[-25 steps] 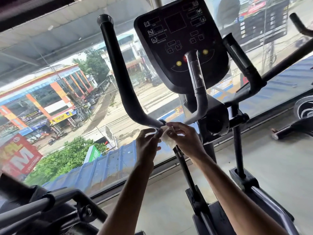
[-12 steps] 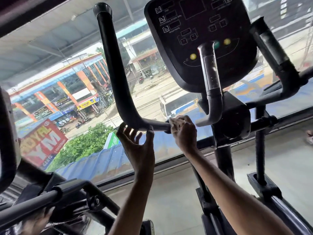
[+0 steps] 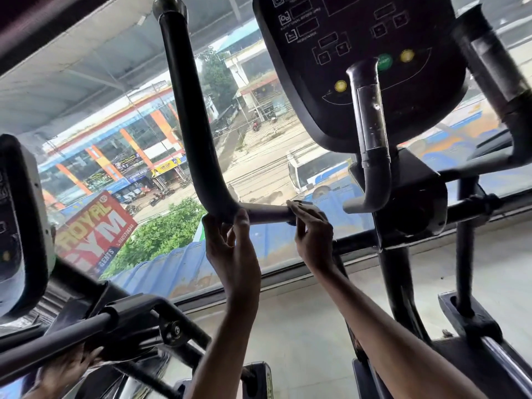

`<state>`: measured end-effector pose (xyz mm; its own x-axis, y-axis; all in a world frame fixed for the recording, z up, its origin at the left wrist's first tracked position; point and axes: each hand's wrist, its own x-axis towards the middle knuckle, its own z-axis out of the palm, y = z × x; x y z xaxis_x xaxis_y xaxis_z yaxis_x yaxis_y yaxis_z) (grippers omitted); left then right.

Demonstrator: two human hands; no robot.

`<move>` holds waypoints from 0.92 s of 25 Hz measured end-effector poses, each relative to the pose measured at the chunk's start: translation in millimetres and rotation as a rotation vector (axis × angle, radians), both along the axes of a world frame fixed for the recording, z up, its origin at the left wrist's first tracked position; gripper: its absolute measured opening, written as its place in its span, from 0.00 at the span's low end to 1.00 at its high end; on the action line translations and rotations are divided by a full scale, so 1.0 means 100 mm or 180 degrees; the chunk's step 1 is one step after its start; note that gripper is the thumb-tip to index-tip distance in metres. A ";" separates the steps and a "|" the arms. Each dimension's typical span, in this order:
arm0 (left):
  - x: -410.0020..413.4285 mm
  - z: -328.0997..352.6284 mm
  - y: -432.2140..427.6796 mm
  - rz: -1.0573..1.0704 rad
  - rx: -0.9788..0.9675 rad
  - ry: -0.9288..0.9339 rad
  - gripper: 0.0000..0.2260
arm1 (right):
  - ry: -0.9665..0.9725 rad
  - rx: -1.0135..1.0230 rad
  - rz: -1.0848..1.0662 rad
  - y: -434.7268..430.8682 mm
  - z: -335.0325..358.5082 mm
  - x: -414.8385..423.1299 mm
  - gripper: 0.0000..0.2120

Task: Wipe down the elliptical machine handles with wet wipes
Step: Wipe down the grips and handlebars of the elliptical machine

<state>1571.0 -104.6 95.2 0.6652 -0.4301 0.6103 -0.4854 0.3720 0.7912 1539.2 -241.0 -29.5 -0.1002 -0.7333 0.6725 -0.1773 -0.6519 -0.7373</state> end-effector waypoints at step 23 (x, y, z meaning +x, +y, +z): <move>0.09 -0.03 0.08 0.0192 0.0249 -0.0085 0.09 | -0.0878 -0.0646 0.0384 0.88 0.50 0.01 0.17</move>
